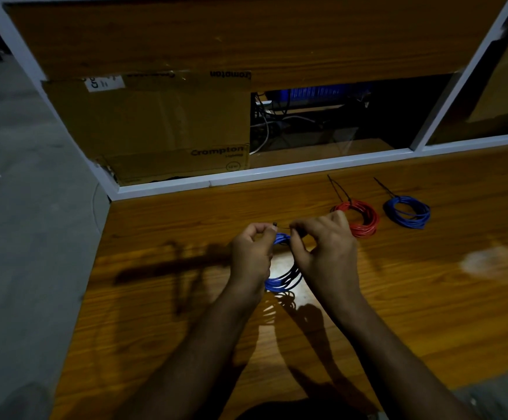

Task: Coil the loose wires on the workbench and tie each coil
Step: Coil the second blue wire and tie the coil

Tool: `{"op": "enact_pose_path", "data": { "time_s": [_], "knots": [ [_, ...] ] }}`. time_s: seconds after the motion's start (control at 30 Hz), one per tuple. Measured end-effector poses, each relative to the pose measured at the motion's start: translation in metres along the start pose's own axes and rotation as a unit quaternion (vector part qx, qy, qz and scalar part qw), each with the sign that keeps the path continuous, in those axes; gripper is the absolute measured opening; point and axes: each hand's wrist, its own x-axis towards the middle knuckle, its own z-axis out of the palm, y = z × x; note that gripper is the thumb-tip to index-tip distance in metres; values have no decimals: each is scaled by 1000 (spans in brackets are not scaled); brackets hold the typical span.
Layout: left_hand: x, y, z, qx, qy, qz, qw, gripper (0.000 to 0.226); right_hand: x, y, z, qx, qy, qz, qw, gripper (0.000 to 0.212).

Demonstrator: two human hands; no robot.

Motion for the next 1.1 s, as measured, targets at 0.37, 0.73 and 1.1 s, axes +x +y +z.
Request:
{"op": "enact_pose_path", "data": {
  "time_s": [0.37, 0.73, 1.1],
  "knots": [
    [4, -4, -3, 70, 11, 50, 996, 8, 0, -3, 3, -29, 2, -26, 999, 17],
    [-4, 8, 0, 61, 28, 53, 996, 9, 0, -6, 1, -29, 18, -38, 999, 17],
    [-7, 11, -1, 83, 38, 60, 994, 9, 1, -10, 3, -35, 8, -40, 999, 17]
  ]
}}
